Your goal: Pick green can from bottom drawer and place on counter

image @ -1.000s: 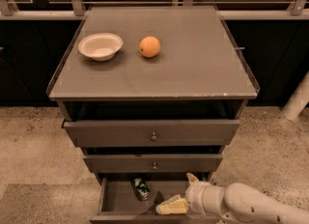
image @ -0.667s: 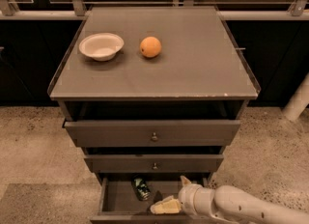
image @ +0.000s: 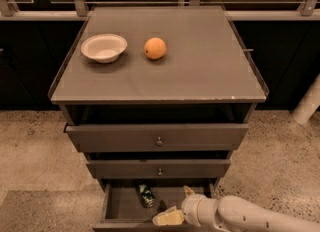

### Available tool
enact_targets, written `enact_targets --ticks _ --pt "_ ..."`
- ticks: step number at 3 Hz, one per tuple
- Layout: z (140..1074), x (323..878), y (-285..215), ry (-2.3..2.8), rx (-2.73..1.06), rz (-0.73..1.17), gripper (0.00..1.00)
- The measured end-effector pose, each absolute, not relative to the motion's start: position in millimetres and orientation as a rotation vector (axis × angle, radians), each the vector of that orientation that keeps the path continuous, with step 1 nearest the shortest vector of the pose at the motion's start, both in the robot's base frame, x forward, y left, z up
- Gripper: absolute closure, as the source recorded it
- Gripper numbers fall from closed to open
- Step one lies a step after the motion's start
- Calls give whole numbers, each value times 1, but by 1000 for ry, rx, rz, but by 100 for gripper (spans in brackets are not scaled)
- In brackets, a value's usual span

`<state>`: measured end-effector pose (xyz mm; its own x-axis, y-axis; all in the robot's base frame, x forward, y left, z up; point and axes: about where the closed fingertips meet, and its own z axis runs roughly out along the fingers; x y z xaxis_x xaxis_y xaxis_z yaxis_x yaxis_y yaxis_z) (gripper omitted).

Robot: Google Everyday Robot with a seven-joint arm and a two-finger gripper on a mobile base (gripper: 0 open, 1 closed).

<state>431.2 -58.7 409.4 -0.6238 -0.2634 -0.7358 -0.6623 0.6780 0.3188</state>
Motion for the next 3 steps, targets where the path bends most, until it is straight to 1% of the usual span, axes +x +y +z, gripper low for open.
enact_targets --ticks 1,2,3 --pt "386 445 -49 2201 -714 745 0" --pt "312 467 -2 2197 -703 820 0" --pt "304 469 5 2202 -704 830 0"
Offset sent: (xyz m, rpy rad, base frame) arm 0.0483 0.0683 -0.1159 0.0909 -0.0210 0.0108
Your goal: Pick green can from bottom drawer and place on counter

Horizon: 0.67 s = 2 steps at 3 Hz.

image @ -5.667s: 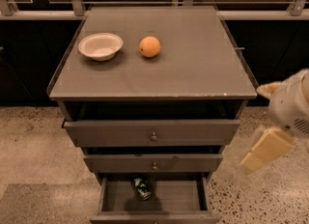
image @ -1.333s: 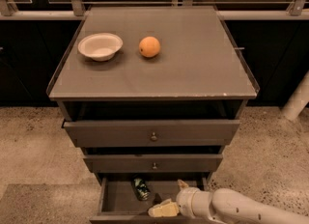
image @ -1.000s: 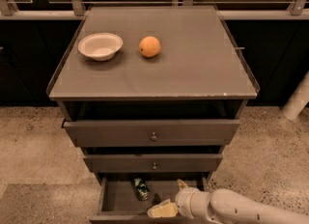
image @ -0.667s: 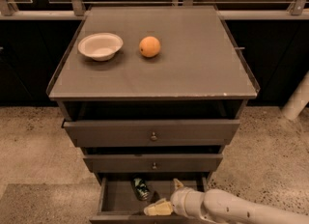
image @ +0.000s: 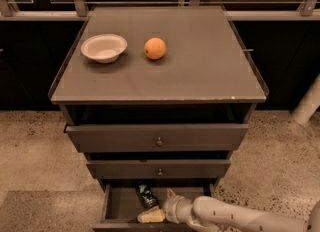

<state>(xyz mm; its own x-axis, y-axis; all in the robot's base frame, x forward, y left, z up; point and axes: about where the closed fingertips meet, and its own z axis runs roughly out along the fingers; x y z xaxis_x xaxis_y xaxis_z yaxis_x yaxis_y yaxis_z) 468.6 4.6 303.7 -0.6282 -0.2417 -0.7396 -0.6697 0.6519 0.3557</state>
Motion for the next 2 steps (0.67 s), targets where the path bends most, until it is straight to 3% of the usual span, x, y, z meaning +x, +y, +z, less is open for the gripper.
enact_targets --ticks 2 --pt "238 511 33 2198 -712 740 0"
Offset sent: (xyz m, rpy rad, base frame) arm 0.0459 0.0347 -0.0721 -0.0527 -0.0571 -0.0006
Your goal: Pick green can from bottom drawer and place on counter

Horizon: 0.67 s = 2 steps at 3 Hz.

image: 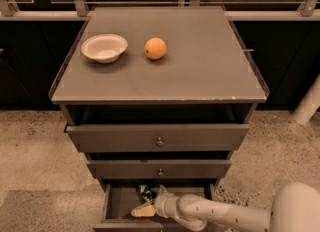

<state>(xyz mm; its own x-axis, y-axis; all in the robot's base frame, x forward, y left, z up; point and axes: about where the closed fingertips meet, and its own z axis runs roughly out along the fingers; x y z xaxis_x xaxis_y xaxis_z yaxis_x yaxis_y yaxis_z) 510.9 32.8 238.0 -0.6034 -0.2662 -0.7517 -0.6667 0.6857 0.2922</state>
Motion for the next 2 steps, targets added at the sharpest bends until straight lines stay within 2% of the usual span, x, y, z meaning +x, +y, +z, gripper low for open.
enact_targets --ticks 2 --pt "232 509 30 2215 -696 720 0"
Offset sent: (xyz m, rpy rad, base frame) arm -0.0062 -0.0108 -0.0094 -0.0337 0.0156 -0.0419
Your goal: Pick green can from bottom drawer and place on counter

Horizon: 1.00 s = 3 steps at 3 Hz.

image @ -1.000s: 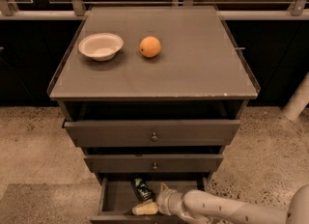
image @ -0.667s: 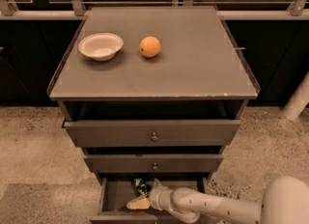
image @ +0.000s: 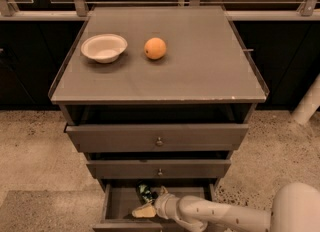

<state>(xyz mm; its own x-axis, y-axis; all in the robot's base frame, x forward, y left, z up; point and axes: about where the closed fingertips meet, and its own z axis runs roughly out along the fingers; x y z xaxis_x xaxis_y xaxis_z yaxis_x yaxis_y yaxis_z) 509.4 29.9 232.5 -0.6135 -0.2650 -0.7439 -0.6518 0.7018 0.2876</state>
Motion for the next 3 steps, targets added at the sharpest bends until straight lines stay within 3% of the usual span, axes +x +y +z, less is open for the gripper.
enact_targets --ticks 3 --pt "163 548 34 2291 -691 628 0"
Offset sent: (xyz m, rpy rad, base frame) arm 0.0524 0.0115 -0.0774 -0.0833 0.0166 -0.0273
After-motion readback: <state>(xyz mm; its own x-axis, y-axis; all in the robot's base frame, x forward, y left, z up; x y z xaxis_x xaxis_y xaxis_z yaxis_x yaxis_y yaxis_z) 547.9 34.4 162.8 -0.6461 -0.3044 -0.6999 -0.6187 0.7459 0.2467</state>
